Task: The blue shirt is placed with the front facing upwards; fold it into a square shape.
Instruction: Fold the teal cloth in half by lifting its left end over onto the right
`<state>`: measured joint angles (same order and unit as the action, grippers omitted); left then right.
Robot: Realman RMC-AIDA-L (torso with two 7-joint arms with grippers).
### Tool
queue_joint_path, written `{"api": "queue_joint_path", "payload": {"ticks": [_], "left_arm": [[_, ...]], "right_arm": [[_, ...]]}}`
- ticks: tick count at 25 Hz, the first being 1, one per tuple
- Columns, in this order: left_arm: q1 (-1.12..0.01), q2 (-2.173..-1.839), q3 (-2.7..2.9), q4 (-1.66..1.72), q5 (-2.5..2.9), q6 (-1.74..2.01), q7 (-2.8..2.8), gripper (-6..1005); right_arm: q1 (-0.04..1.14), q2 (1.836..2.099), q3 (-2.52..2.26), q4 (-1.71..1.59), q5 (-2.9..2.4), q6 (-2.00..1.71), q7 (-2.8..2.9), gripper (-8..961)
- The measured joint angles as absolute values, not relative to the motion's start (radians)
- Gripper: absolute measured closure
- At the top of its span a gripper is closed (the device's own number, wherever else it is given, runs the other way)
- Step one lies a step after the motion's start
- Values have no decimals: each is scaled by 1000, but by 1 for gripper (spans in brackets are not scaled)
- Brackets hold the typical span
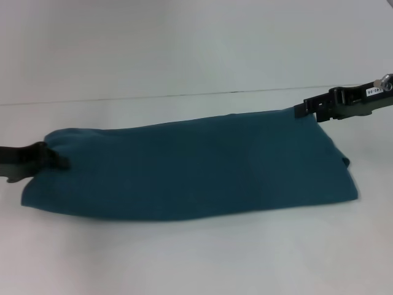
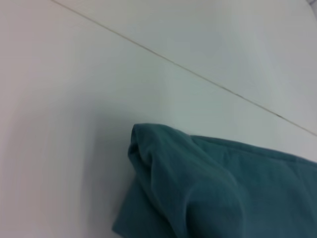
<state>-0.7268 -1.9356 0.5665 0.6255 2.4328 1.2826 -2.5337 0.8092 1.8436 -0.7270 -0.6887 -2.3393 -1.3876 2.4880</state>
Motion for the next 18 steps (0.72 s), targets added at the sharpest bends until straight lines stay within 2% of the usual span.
{"api": "queue_joint_path", "payload": {"ticks": [18], "left_arm": [[-716, -1905, 451, 636, 2582, 1291, -2548, 918]], "right_arm": [[805, 1842, -726, -689, -2339, -1387, 2489, 210]]}}
